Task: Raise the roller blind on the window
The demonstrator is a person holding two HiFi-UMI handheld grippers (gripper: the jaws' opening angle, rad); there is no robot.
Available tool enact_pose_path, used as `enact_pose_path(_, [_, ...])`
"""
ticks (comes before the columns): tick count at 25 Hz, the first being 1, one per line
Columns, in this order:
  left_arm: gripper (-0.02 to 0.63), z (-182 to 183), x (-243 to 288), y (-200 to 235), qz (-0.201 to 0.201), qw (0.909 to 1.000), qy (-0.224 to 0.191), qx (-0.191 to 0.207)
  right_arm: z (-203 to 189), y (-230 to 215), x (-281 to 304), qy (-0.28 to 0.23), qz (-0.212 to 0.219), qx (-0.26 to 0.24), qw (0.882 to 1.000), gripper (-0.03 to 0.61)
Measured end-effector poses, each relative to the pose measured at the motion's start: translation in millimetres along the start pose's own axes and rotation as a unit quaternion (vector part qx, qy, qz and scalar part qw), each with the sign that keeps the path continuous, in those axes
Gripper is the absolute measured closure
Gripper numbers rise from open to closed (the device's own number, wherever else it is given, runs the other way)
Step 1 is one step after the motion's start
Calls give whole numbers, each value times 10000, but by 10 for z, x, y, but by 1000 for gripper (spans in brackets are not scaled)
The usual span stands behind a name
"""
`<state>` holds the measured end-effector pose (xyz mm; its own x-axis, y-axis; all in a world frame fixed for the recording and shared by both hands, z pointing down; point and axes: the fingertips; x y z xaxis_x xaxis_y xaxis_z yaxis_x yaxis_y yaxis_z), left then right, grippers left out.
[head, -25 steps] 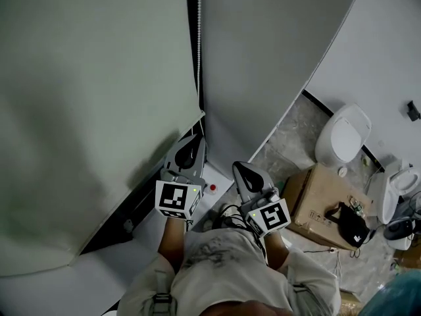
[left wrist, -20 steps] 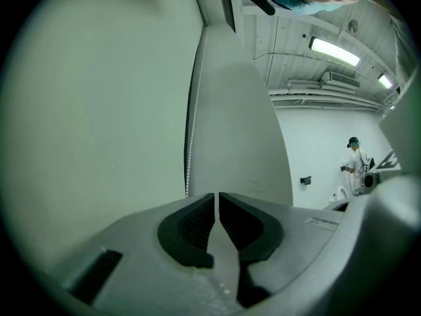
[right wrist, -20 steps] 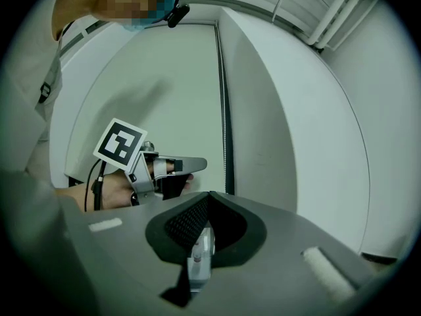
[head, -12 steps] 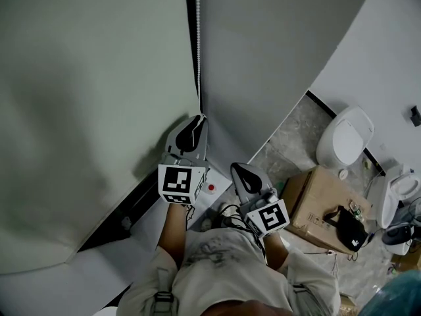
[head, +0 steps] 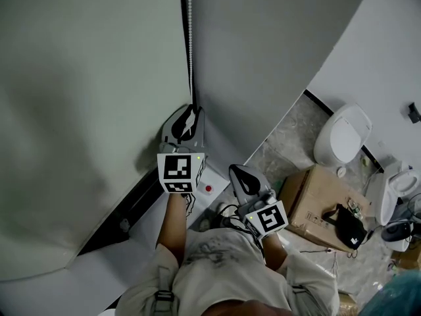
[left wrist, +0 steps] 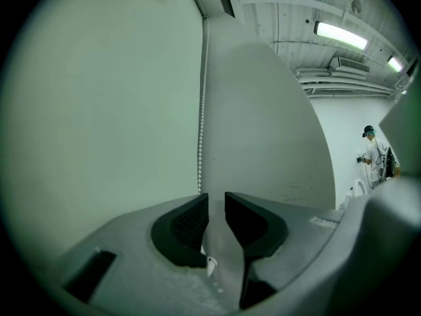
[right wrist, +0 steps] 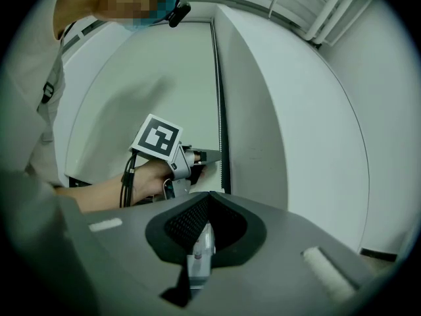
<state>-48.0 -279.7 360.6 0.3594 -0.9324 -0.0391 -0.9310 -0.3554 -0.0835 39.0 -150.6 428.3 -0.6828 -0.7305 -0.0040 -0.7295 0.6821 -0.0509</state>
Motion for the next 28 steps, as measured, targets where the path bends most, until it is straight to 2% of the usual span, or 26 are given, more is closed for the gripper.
enact_pose_path(6, [506,-1,112,148,201,9998,86,-18,69,6,82,-156,42,41,9999,568])
enact_pose_path(21, [499,-49,263,262,546,9981,275,-69,-60,27,205,99,189,90,9997,568])
enact_pose_path(26, [587,-35,235,383,1011,9946,246,46,-40,1,208,61,129,92,9999,568])
enact_pose_path(28, [587,-38,236,402,1142,9930,279,114,-54,-17,207,119,90,86,9999,568])
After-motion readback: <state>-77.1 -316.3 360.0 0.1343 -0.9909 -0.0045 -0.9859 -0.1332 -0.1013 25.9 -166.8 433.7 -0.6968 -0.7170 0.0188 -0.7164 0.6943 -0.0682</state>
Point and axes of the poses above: the fingertips, and each gripper's own axes: x forward along the fingers, y to its left, z out of its top, and after that the axes turned 1 degree about x, right-handed
